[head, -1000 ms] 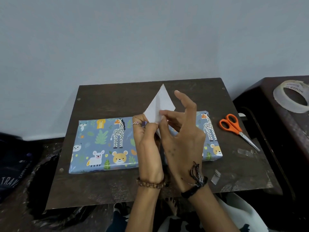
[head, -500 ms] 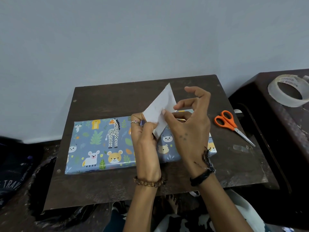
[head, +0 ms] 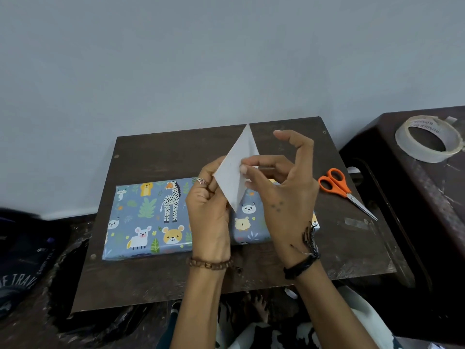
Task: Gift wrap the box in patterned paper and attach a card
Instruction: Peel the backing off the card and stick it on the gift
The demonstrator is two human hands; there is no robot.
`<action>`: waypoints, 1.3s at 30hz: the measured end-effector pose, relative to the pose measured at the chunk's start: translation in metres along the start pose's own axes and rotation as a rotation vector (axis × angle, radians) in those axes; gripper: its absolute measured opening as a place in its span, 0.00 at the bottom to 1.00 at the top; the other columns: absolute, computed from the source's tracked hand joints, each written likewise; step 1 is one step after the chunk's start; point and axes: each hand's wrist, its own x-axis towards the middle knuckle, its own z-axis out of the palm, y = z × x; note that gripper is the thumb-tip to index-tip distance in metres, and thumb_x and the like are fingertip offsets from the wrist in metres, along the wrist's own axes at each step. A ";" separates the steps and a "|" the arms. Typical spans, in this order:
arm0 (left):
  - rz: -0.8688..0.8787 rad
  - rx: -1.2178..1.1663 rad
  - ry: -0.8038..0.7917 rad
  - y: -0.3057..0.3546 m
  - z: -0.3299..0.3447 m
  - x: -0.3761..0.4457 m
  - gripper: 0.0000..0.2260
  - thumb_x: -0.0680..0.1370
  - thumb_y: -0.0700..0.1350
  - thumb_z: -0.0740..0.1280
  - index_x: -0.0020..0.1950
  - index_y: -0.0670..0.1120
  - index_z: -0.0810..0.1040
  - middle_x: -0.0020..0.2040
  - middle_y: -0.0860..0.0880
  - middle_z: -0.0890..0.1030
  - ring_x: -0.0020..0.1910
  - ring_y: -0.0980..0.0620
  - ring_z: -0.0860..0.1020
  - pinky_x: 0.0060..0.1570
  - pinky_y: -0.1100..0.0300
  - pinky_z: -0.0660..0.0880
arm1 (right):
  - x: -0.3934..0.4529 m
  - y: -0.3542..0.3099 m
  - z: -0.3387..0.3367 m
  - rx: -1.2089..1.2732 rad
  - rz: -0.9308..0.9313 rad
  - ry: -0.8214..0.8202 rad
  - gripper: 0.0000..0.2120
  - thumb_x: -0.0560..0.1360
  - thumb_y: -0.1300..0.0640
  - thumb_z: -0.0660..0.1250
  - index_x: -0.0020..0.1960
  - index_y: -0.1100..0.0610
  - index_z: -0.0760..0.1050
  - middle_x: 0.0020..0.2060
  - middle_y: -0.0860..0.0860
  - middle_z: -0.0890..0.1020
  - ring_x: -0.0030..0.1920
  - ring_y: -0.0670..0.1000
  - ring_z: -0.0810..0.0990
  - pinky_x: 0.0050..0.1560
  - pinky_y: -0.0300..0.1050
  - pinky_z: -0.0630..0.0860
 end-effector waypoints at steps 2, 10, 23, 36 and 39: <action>-0.024 0.061 -0.018 0.002 -0.005 0.005 0.12 0.79 0.32 0.56 0.45 0.47 0.73 0.43 0.50 0.76 0.45 0.53 0.76 0.58 0.49 0.74 | 0.002 0.000 -0.003 0.033 0.038 -0.031 0.25 0.69 0.66 0.73 0.55 0.46 0.65 0.37 0.49 0.84 0.37 0.47 0.83 0.41 0.52 0.81; 0.069 0.054 -0.303 0.009 -0.016 0.016 0.22 0.71 0.42 0.64 0.63 0.59 0.68 0.54 0.57 0.78 0.58 0.52 0.76 0.53 0.60 0.78 | 0.003 -0.005 -0.005 0.372 0.222 -0.219 0.22 0.69 0.70 0.69 0.56 0.52 0.66 0.36 0.52 0.85 0.36 0.49 0.83 0.37 0.38 0.77; 0.009 0.037 -0.170 0.022 -0.024 0.020 0.10 0.62 0.42 0.72 0.41 0.44 0.77 0.36 0.51 0.83 0.37 0.55 0.80 0.37 0.61 0.79 | 0.017 0.005 -0.036 0.413 0.434 -0.450 0.27 0.63 0.57 0.77 0.58 0.48 0.69 0.32 0.49 0.82 0.36 0.48 0.81 0.36 0.38 0.77; -0.094 -0.070 -0.214 0.029 -0.031 0.021 0.14 0.64 0.38 0.70 0.48 0.44 0.77 0.41 0.49 0.85 0.42 0.52 0.83 0.43 0.56 0.81 | 0.015 0.007 -0.018 0.368 0.335 -0.387 0.18 0.72 0.71 0.64 0.58 0.56 0.68 0.28 0.49 0.80 0.30 0.42 0.78 0.34 0.35 0.75; -0.125 -0.083 -0.235 0.031 -0.034 0.020 0.16 0.63 0.38 0.70 0.50 0.43 0.78 0.44 0.48 0.85 0.45 0.50 0.83 0.43 0.58 0.81 | 0.013 0.004 -0.013 0.386 0.326 -0.398 0.17 0.73 0.72 0.64 0.57 0.57 0.68 0.28 0.49 0.79 0.28 0.42 0.77 0.33 0.33 0.74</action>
